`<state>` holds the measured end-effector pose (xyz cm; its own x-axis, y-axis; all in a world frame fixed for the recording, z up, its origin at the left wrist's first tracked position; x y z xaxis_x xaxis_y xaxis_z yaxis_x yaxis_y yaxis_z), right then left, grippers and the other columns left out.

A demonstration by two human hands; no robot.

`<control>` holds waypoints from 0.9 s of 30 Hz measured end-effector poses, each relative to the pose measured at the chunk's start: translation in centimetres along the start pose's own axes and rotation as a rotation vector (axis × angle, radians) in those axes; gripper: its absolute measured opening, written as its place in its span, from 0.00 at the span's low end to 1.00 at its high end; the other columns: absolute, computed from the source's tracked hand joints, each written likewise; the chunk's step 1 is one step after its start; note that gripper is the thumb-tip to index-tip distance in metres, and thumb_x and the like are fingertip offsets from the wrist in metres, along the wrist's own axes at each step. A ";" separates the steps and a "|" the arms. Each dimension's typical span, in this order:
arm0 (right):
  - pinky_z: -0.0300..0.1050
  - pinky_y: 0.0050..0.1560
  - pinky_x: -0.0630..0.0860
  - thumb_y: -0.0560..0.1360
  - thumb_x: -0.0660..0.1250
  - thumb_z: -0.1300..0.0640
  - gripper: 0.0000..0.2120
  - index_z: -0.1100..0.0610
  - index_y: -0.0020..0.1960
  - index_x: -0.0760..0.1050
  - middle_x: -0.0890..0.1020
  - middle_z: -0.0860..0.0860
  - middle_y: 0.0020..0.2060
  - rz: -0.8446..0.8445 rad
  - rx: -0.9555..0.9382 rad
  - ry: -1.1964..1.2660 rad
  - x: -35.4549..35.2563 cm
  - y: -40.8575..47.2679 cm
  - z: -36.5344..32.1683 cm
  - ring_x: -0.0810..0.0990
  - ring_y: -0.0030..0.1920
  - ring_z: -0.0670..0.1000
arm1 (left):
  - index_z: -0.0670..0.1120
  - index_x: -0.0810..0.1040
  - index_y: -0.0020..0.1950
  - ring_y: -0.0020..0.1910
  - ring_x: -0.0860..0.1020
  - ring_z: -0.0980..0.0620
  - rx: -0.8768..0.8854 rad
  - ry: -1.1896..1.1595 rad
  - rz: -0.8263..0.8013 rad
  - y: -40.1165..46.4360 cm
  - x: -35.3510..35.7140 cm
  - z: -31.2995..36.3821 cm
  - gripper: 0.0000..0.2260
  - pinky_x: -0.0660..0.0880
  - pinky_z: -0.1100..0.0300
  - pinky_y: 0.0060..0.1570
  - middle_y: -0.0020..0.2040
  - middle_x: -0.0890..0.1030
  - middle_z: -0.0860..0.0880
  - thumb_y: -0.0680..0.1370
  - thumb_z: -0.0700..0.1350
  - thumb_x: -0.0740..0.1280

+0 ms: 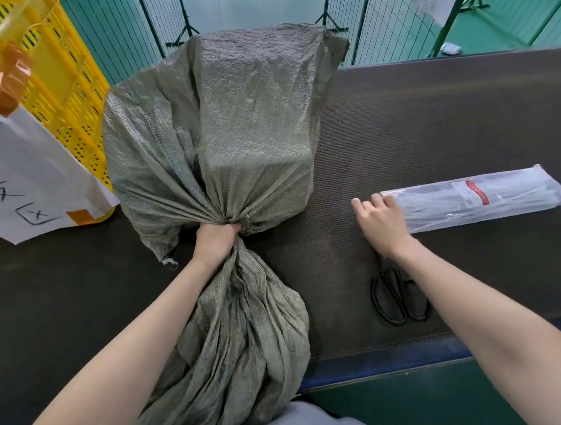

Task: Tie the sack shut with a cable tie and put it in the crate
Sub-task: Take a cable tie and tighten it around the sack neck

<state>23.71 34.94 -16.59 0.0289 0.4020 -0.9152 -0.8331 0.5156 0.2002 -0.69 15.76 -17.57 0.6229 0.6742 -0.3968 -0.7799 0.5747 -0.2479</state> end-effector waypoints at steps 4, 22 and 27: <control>0.51 0.42 0.71 0.76 0.62 0.64 0.04 0.58 0.49 0.70 0.79 0.53 0.39 0.141 -0.008 0.457 -2.0 -0.2 -4.3 0.78 0.38 0.57 | 0.40 0.75 0.67 0.68 0.71 0.49 -0.017 -0.011 -0.009 0.0 0.0 -0.1 0.23 0.61 0.67 0.61 0.67 0.76 0.46 0.72 0.37 0.71; 0.52 0.40 0.72 0.64 0.70 0.63 0.07 0.57 0.41 0.74 0.78 0.55 0.38 -0.074 -0.014 0.196 -0.2 -2.9 -5.3 0.78 0.41 0.59 | 0.41 0.77 0.64 0.64 0.74 0.50 -0.045 -0.057 -0.080 -1.2 -0.4 -0.2 0.27 0.67 0.61 0.64 0.63 0.79 0.47 0.64 0.43 0.70; 0.50 0.35 0.73 0.68 0.58 0.65 0.05 0.59 0.37 0.72 0.76 0.56 0.34 -0.063 -0.127 0.023 -0.3 -2.8 -3.8 0.77 0.35 0.59 | 0.43 0.77 0.64 0.63 0.75 0.50 -0.058 -0.069 -0.084 -1.4 -0.6 -0.1 0.30 0.69 0.56 0.67 0.62 0.79 0.48 0.61 0.45 0.69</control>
<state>23.96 30.50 -18.16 0.0717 0.3543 -0.9324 -0.8935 0.4383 0.0978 -0.01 14.50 -17.12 0.6873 0.6564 -0.3111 -0.7259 0.6042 -0.3287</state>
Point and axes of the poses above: each hand's wrist, its own y-axis towards the middle knuckle, its own x-axis out of the palm, z = x × y, the point moved 4 cm from there along y, towards the middle knuckle
